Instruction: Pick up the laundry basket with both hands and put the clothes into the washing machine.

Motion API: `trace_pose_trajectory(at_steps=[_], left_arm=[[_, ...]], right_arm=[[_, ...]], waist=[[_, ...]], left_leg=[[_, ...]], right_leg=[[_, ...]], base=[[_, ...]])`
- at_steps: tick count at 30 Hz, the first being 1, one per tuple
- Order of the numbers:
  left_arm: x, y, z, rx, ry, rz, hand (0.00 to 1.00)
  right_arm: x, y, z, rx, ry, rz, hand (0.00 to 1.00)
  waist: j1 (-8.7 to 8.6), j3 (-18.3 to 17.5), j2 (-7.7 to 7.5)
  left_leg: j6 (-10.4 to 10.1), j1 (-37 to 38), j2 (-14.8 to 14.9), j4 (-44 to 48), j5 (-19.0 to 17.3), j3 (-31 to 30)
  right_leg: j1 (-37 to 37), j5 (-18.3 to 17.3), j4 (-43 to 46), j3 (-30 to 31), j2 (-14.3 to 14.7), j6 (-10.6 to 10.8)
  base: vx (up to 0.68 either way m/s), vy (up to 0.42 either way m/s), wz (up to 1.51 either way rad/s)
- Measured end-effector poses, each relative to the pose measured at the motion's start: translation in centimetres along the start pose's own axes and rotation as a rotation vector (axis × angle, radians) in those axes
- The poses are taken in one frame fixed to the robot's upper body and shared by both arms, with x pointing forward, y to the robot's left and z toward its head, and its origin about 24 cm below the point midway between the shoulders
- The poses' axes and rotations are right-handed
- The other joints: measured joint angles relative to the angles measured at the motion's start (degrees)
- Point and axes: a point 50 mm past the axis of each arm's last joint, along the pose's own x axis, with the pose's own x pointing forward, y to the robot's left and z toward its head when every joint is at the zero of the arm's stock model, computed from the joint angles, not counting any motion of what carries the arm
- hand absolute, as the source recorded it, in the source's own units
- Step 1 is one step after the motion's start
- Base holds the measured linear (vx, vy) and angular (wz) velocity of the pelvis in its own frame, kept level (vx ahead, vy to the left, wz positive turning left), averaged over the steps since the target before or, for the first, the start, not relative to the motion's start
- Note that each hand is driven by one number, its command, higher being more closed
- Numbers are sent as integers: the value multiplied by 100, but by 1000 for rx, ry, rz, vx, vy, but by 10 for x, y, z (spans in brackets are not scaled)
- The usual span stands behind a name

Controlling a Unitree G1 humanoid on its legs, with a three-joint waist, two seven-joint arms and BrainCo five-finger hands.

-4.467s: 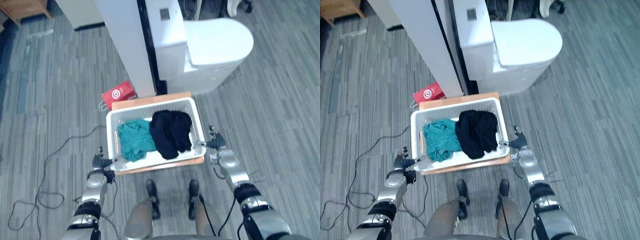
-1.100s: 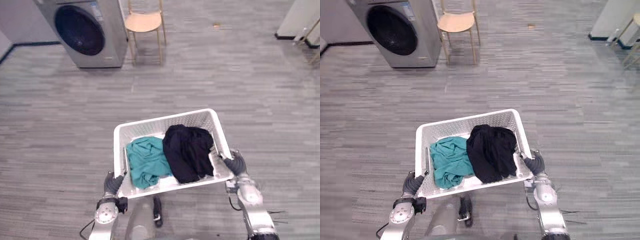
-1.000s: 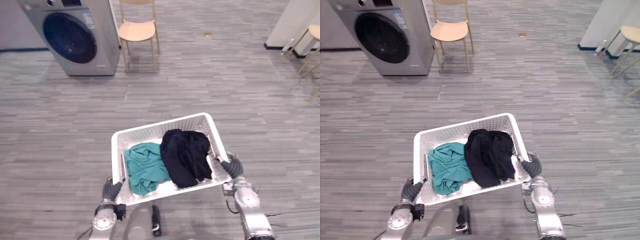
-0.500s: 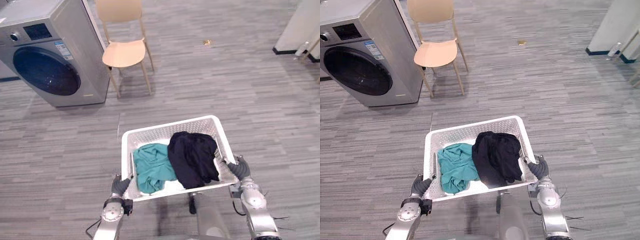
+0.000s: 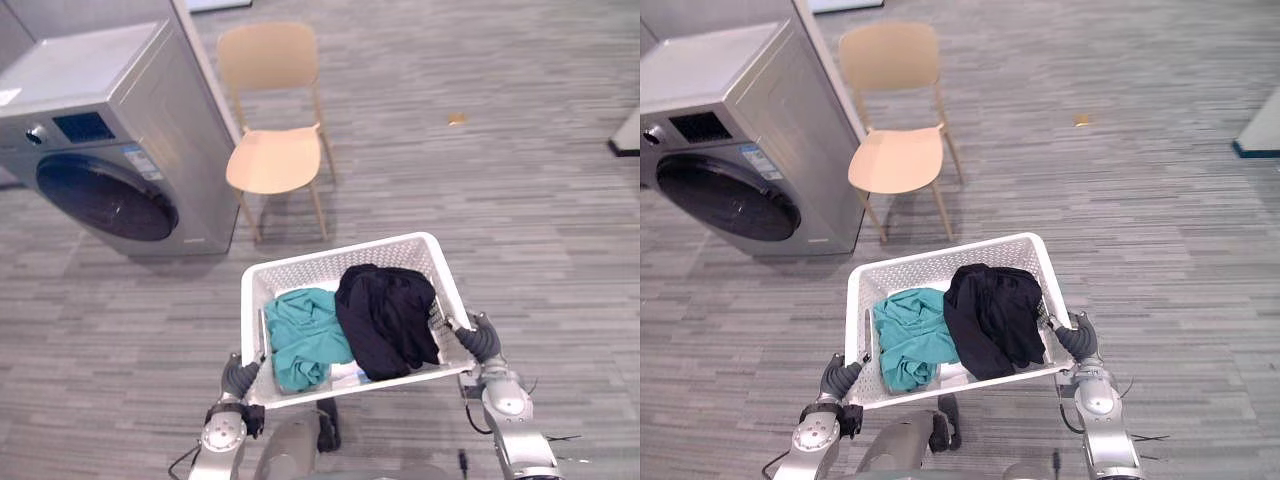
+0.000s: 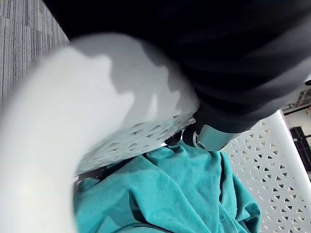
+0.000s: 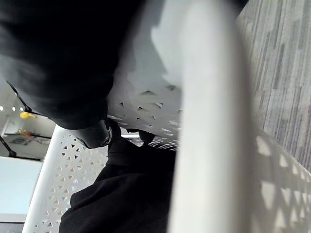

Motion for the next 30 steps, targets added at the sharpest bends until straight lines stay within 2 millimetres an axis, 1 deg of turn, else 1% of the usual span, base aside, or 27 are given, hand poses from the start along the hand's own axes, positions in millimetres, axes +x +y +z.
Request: trace_pose_trajectory(at_steps=[1, 2, 3, 4, 6, 7, 8, 9, 10, 12, 13, 14, 15, 16, 17, 18, 20, 21, 22, 23, 24, 25, 26, 27, 28, 29, 30], left_arm=[[0, 3, -1, 12, 2, 3, 100], [0, 8, -3, 35, 13, 5, 100], [-1, 9, -5, 47, 23, 4, 100], [-1, 10, -6, 49, 27, 4, 100], [-1, 12, -7, 60, 28, 7, 100], [-1, 13, -6, 64, 26, 6, 100], [0, 13, -5, 63, 22, 6, 100], [0, 13, -4, 63, 18, 6, 100], [0, 13, -5, 65, 19, 6, 100], [-1, 13, -8, 68, 30, 5, 100], [-3, 4, -13, 48, 54, -13, 100], [-4, 2, -13, 38, 57, -16, 100], [-4, 1, -12, 30, 51, -15, 100], [-5, 0, -12, 19, 54, -11, 100], [-8, 0, -15, 4, 66, -2, 100], [-10, 1, -17, -4, 71, 3, 100], [-15, 1, -16, -19, 59, 11, 100], [-15, 1, -14, -22, 48, 13, 100], [-15, 1, -14, -23, 45, 12, 100], [-15, 1, -13, -26, 42, 12, 100], [-15, 1, -13, -26, 42, 12, 100], [-14, 1, -12, -26, 39, 12, 100], [-14, 1, -12, -25, 40, 13, 100], [-14, 0, -13, -26, 42, 11, 100], [-14, -1, -14, -24, 45, 7, 100], [-14, -2, -16, -21, 55, 3, 100], [-11, 2, -18, -1, 66, 7, 100]], right_arm=[[1, 4, -2, 8, 9, 8, 100], [0, 10, -7, 18, 36, 18, 100], [-2, 13, -13, 21, 63, 27, 100], [-2, 14, -15, 22, 73, 30, 100], [-4, 20, -16, 29, 75, 43, 100], [-4, 20, -14, 28, 69, 44, 100], [-4, 19, -11, 26, 56, 41, 100], [-3, 18, -11, 24, 53, 41, 100], [-4, 18, -11, 20, 53, 44, 100], [-5, 19, -12, 11, 57, 50, 100], [-8, 14, -18, -9, 75, 45, 100], [-9, 12, -18, -17, 76, 43, 100], [-11, 10, -18, -14, 73, 37, 100], [-17, 8, -16, -13, 61, 31, 100], [-21, 8, -14, -11, 49, 32, 100], [-23, 8, -12, -9, 42, 32, 100], [-27, 6, -8, -1, 24, 20, 100], [-26, 6, -7, 2, 20, 13, 100], [-26, 5, -7, 3, 19, 10, 100], [-24, 5, -6, 5, 13, 9, 100], [-23, 5, -5, 4, 11, 9, 100], [-21, 4, -6, 1, 14, 10, 100], [-20, 4, -7, -2, 18, 11, 100], [-17, 4, -10, -7, 33, 12, 100], [-16, 3, -12, -9, 44, 9, 100], [-15, 2, -16, -11, 58, 5, 100], [-15, 9, -19, 12, 80, 11, 100]], waist=[[6, -30, -89], [-25, -88, -209], [-63, -83, -204], [-67, -77, -183], [-138, -80, -148], [-183, -83, -144], [-278, -81, -137], [-310, -82, -137], [-343, -106, -182], [-363, -145, -260], [-354, -260, 9], [-379, -304, 125], [-381, -279, 183], [-372, -230, 272], [-311, -210, 296], [-238, -211, 312], [-170, -207, 300], [-69, -194, 188], [-49, -203, 168], [-34, -217, 166], [-27, -220, 169], [-26, -217, 153], [-28, -216, 152], [-28, -214, 145], [-32, -227, 172], [-29, -235, 230], [-33, -267, 39]], left_leg=[[-2, 107, -66, -56, -68, -2], [-10, 348, -178, -164, -192, -25], [-4, 733, -214, -363, -284, -37], [5, 965, -215, -496, -316, -36], [-15, 1687, -196, -1014, -420, -88], [-45, 1793, -179, -1074, -442, -115], [-141, 2004, -127, -1145, -516, -176], [-226, 2164, -86, -1229, -564, -193], [-420, 2498, -59, -1365, -673, -213], [-610, 2757, -117, -1401, -789, -320], [-682, 2945, 113, -1245, -824, -509], [-739, 2789, 269, -799, -790, -625], [-899, 2511, 403, -31, -681, -668], [-1014, 2017, 661, 1362, -210, -662], [-1031, 1606, 914, 2427, 570, -647], [-1073, 1386, 1092, 2995, 651, -630], [-964, 619, 1617, 4160, 442, -345], [-783, 298, 1711, 4021, 267, -114], [-774, 162, 1713, 3819, 145, -42], [-751, -136, 1681, 2946, -47, 75], [-757, -171, 1647, 2411, -53, 117], [-829, -225, 1444, 1290, -10, 25], [-918, -237, 1303, 746, 50, -97], [-1179, -201, 1053, -263, 278, -369], [-1273, -141, 921, -909, 549, -562], [-1124, -27, 853, -1142, 1444, -659], [-952, 14, 638, -949, 1312, -606]], right_leg=[[-311, 42, 699, 112, -89, 386], [-941, 14, 2058, 229, -227, 365], [-1404, -133, 2856, 170, -291, 99], [-1615, -253, 3020, 91, -272, -140], [-2380, -580, 2698, -116, -64, -705], [-2562, -601, 2399, -161, 15, -754], [-2871, -559, 1610, -220, 173, -791], [-3020, -316, 806, -210, 288, -809], [-3062, 437, -677, -161, 457, -804], [-3064, 1279, -1020, -14, 491, -874], [-3015, 1515, -632, -23, 644, -1165], [-2960, 1285, -500, -168, 686, -1213], [-2847, 1052, -352, -257, 731, -1258], [-2546, 800, -303, -375, 840, -1372], [-2244, 649, -375, -399, 922, -1448], [-2050, 575, -451, -419, 967, -1472], [-1284, 424, -962, -452, 1082, -1527], [-945, 371, -1277, -407, 1037, -1572], [-799, 365, -1421, -378, 1015, -1565], [-513, 369, -1714, -365, 946, -1532], [-443, 382, -1773, -359, 903, -1471], [-323, 335, -1825, -343, 785, -1363], [-296, 316, -1829, -344, 716, -1332], [-217, 243, -1840, -330, 586, -1211], [-130, 169, -1865, -316, 521, -1087], [66, 40, -1949, -205, 488, -879], [181, 22, -2024, -176, 281, -795]], base=[[431, 95, 3], [437, 55, 3], [441, 48, -2], [435, 49, -11], [461, 4, -2], [523, -70, 28], [381, -71, 31], [708, -142, 34], [536, -115, 19], [526, -125, 18], [634, -171, 25], [629, -185, 34], [666, -240, 43], [538, -207, 29], [528, -189, 9], [411, -118, -9], [530, -120, 2], [439, -71, 6], [413, -30, -4], [412, 30, -4], [509, 90, -4], [417, 124, -3], [418, 177, -7], [315, 174, -9], [396, 252, -20], [466, 295, -20], [460, 285, -13]])
